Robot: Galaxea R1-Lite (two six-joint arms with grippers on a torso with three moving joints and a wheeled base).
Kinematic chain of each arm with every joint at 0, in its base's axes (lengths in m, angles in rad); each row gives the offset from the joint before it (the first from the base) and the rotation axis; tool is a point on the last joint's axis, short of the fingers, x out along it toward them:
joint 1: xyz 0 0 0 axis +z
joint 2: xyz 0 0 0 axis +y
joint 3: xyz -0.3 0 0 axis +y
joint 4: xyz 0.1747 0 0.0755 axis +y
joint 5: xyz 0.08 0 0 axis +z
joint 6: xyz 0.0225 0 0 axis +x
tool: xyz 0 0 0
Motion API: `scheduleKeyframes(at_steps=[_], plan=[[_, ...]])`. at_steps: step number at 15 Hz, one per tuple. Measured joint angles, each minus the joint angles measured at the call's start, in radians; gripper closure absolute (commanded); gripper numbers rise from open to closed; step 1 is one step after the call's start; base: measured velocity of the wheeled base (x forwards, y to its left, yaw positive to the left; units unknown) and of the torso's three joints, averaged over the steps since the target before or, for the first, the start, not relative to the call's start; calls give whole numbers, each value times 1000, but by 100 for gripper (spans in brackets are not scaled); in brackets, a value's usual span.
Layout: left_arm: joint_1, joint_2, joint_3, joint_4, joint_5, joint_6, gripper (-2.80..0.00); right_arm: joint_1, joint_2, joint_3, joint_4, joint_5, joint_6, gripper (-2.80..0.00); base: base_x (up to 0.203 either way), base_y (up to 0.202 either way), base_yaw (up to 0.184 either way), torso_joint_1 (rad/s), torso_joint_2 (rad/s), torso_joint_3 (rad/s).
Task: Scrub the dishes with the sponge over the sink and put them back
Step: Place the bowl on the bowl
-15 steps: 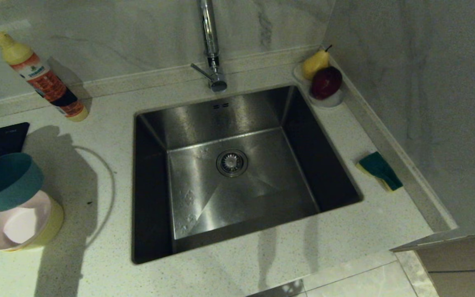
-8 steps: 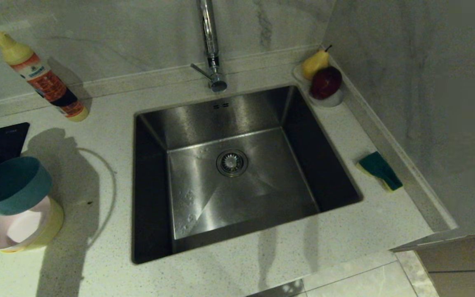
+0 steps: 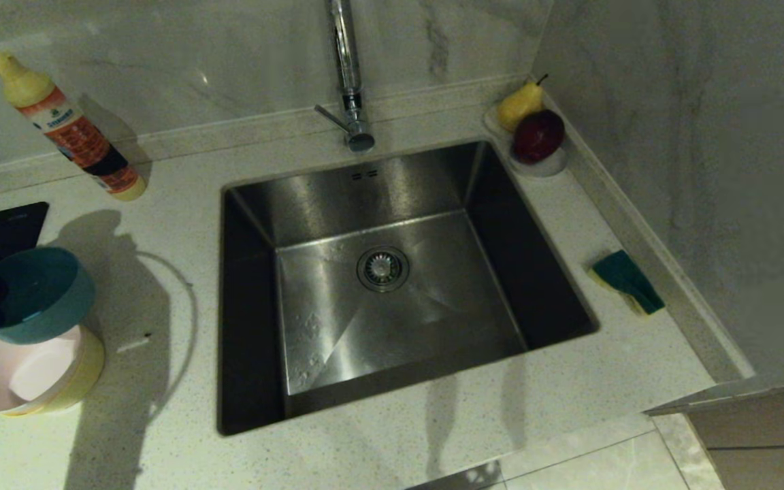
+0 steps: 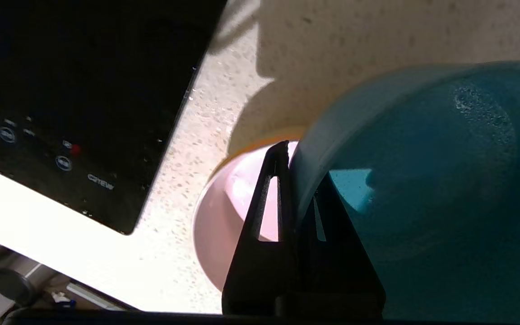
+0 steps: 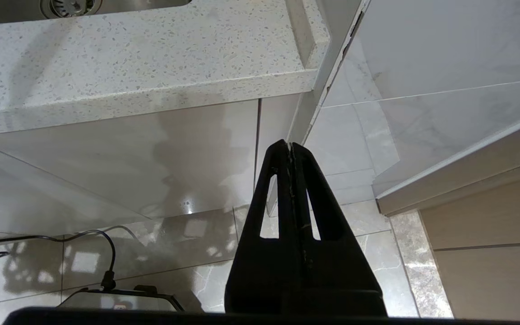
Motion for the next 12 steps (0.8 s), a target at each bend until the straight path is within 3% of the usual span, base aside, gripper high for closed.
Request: scheduleKeyframes(at_steps=[7, 12], plan=[[0, -15, 45, -5, 13, 16, 0, 0, 0, 0, 0, 0, 0, 0, 0, 0, 0, 0, 0, 0], [1, -11, 109, -118, 48, 28, 0, 0, 0, 0, 0, 0, 0, 0, 0, 0, 0, 0, 0, 0]])
